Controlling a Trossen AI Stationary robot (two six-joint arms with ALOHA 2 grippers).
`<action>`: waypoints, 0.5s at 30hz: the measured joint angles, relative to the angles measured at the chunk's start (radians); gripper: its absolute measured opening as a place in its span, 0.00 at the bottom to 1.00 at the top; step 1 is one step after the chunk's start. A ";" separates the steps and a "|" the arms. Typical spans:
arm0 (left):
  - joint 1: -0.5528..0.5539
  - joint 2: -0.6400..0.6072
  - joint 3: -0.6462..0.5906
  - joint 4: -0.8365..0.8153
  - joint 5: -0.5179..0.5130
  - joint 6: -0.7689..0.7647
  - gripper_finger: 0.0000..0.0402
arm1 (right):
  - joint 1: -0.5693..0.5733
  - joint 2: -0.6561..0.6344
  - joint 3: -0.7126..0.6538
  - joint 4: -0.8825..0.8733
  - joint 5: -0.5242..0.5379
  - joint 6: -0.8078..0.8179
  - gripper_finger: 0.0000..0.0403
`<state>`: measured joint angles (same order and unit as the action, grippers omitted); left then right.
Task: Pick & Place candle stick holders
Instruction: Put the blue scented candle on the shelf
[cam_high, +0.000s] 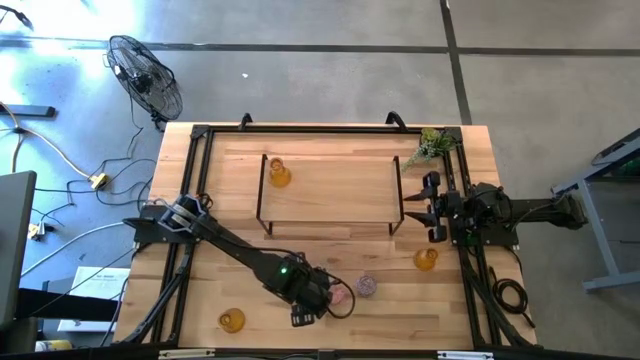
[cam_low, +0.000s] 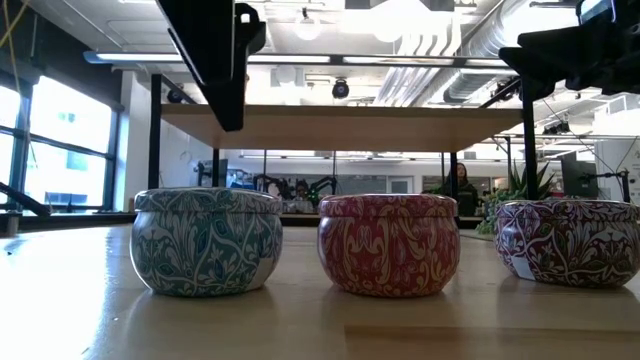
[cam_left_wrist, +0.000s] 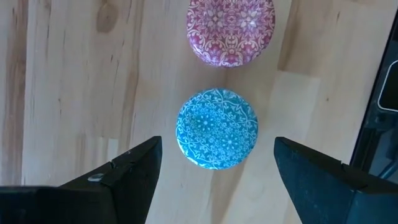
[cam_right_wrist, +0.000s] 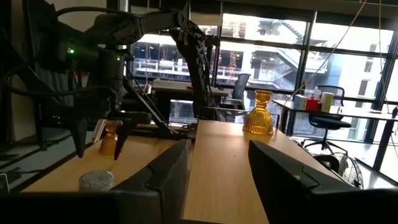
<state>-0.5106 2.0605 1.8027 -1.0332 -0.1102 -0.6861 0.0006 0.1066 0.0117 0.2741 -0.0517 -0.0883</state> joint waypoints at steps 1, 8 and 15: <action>0.000 0.000 0.000 0.004 -0.001 0.000 0.75 | 0.000 0.000 0.000 0.000 -0.002 0.000 0.41; 0.000 0.040 0.001 0.021 0.023 0.002 0.75 | 0.000 0.000 0.000 -0.001 -0.010 -0.004 0.41; 0.000 0.067 0.000 0.010 0.041 0.005 0.75 | 0.000 0.006 0.000 -0.006 -0.012 -0.006 0.41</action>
<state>-0.5106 2.1273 1.8030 -1.0228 -0.0696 -0.6815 0.0010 0.1123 0.0120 0.2678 -0.0633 -0.0940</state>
